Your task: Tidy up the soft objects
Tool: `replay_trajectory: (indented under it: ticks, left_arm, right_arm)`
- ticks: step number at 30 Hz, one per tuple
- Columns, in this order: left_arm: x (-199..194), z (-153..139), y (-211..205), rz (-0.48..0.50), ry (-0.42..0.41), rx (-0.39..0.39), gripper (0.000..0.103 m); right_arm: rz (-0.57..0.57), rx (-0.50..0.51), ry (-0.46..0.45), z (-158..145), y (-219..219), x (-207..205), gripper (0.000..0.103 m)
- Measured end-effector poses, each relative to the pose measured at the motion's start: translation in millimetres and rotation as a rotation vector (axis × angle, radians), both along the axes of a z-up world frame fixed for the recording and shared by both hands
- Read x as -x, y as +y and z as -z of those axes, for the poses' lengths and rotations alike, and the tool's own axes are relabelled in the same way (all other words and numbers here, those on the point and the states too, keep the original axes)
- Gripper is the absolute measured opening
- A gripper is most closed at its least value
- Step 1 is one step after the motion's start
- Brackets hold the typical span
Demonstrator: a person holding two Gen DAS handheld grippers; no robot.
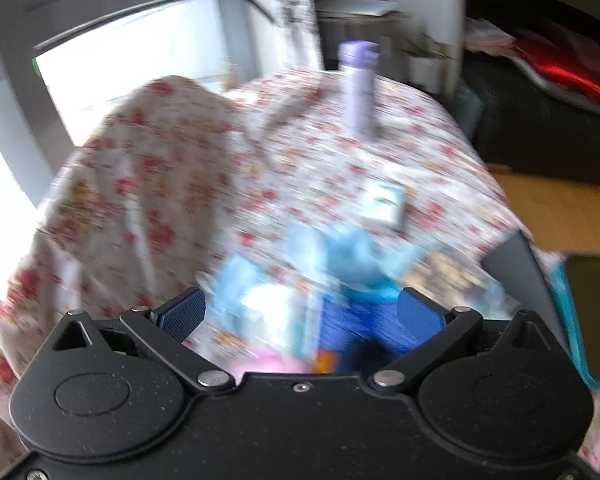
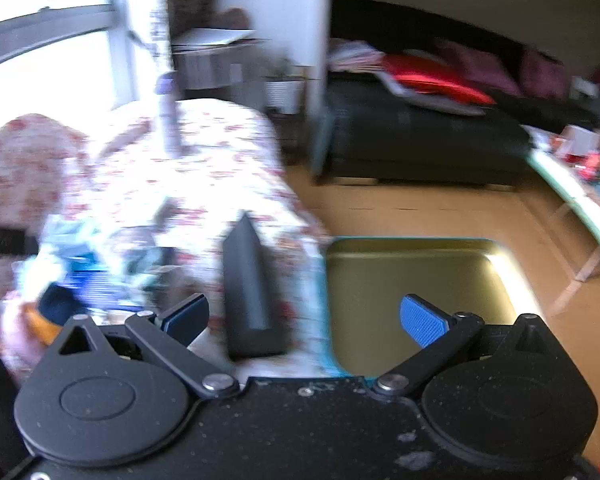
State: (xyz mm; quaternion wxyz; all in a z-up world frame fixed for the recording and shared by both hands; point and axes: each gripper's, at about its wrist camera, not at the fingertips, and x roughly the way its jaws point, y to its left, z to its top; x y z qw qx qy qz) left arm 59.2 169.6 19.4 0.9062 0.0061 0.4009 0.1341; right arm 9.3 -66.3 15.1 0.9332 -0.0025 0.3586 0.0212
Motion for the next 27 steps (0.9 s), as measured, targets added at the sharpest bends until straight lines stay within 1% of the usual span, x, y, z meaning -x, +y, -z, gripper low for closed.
replay_trajectory:
  ticks: [2, 4, 7, 8, 11, 12, 15, 16, 18, 21, 25, 27]
  left_arm:
    - [-8.6, 3.6, 15.9, -0.020, 0.011, 0.000, 0.099]
    - [-17.1, 10.9, 26.8, -0.013, 0.034, -0.012, 0.099]
    - [-27.1, 24.7, 33.9, 0.004, 0.071, -0.042, 0.099]
    - [-30.6, 30.1, 36.6, 0.014, 0.089, -0.035, 0.099]
    - [-40.6, 44.4, 47.7, 0.036, 0.123, 0.036, 0.099]
    - [-42.2, 49.0, 50.1, 0.043, 0.129, 0.047, 0.099]
    - [-45.4, 61.2, 53.9, 0.060, 0.129, 0.031, 0.099]
    - [-44.8, 63.7, 54.9, 0.066, 0.122, 0.037, 0.099]
    - [-43.6, 64.5, 59.1, 0.078, 0.093, 0.090, 0.099]
    - [-43.0, 63.9, 68.8, 0.064, 0.038, 0.164, 0.099]
    - [-48.4, 72.9, 82.7, 0.026, 0.048, 0.243, 0.099]
    - [-50.3, 76.1, 84.3, 0.014, 0.052, 0.249, 0.099]
  right_arm:
    - [-0.050, -0.028, -0.005, -1.3, 12.4, -5.3, 0.102]
    - [-0.102, -0.044, 0.013, 0.7, 25.8, -13.1, 0.102]
    - [-0.150, -0.054, 0.039, 6.9, 44.8, -23.9, 0.102]
    - [-0.163, -0.055, 0.046, 9.5, 50.2, -25.3, 0.102]
    - [-0.200, -0.050, 0.061, 17.3, 63.7, -36.2, 0.102]
    - [-0.209, -0.044, 0.058, 18.4, 67.0, -38.6, 0.102]
    - [-0.243, -0.023, 0.060, 24.7, 79.9, -55.0, 0.102]
    - [-0.252, -0.021, 0.060, 25.9, 83.5, -60.2, 0.102]
    - [-0.271, -0.022, 0.070, 28.3, 89.8, -71.3, 0.102]
    - [-0.295, -0.030, 0.094, 35.4, 100.7, -88.6, 0.102]
    - [-0.326, -0.021, 0.117, 46.2, 115.9, -107.7, 0.102]
    - [-0.333, -0.013, 0.131, 51.6, 121.1, -113.7, 0.102]
